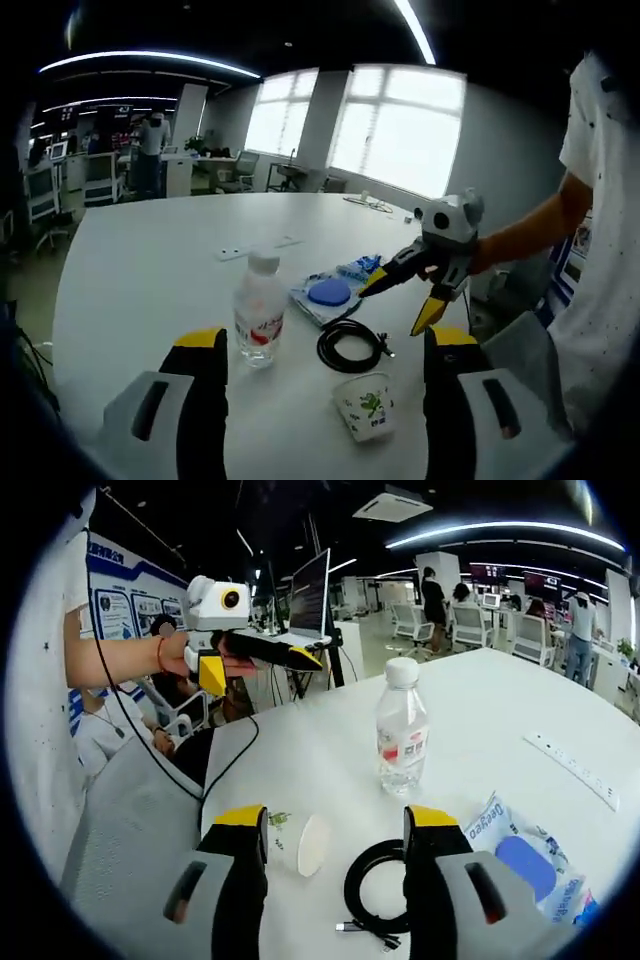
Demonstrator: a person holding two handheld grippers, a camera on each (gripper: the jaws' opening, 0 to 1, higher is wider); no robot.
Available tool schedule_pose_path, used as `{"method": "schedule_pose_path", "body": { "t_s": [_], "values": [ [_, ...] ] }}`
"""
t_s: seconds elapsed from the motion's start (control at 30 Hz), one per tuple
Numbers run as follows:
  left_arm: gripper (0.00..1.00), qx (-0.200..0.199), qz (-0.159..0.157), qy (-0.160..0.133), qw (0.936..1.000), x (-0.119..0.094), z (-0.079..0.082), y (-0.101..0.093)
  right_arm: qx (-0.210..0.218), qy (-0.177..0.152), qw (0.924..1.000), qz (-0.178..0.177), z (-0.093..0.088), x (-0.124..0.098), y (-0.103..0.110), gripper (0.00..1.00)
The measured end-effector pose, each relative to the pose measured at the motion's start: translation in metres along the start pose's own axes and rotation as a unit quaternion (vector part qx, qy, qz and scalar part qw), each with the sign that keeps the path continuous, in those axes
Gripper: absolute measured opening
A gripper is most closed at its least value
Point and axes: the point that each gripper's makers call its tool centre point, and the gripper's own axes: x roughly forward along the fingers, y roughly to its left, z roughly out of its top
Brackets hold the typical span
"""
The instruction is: Arrange the tabletop items into an orderly group along one side of the table until the central work area is clear of visible clutter.
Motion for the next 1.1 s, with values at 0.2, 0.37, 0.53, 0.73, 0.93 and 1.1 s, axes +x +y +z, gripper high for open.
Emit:
{"method": "schedule_pose_path", "body": {
  "t_s": [0.2,0.37,0.53,0.73,0.93,1.1],
  "values": [
    [0.82,-0.006,0.006,-0.001,1.0,-0.009,-0.005,-0.008,0.013,0.025,0.9989,0.037,-0.016,0.012,0.017,0.5],
    [0.82,-0.012,0.01,-0.002,0.9999,-0.019,-0.01,-0.015,0.027,0.04,0.9971,0.059,-0.03,0.021,0.026,0.49],
    [0.82,-0.015,0.014,-0.001,0.9998,-0.024,-0.013,-0.015,0.037,0.051,0.9952,0.075,-0.038,0.028,0.029,0.47],
    [0.82,-0.016,0.019,-0.003,0.9997,-0.028,-0.013,-0.014,0.058,0.059,0.9913,0.103,-0.045,0.038,0.033,0.41],
    [0.81,-0.02,0.023,-0.002,0.9995,-0.03,-0.016,-0.012,0.078,0.069,0.9857,0.132,-0.052,0.048,0.037,0.34],
    [0.81,-0.022,0.024,-0.002,0.9995,-0.031,-0.018,-0.012,0.09,0.082,0.9791,0.163,-0.056,0.052,0.043,0.27]
  ]
}}
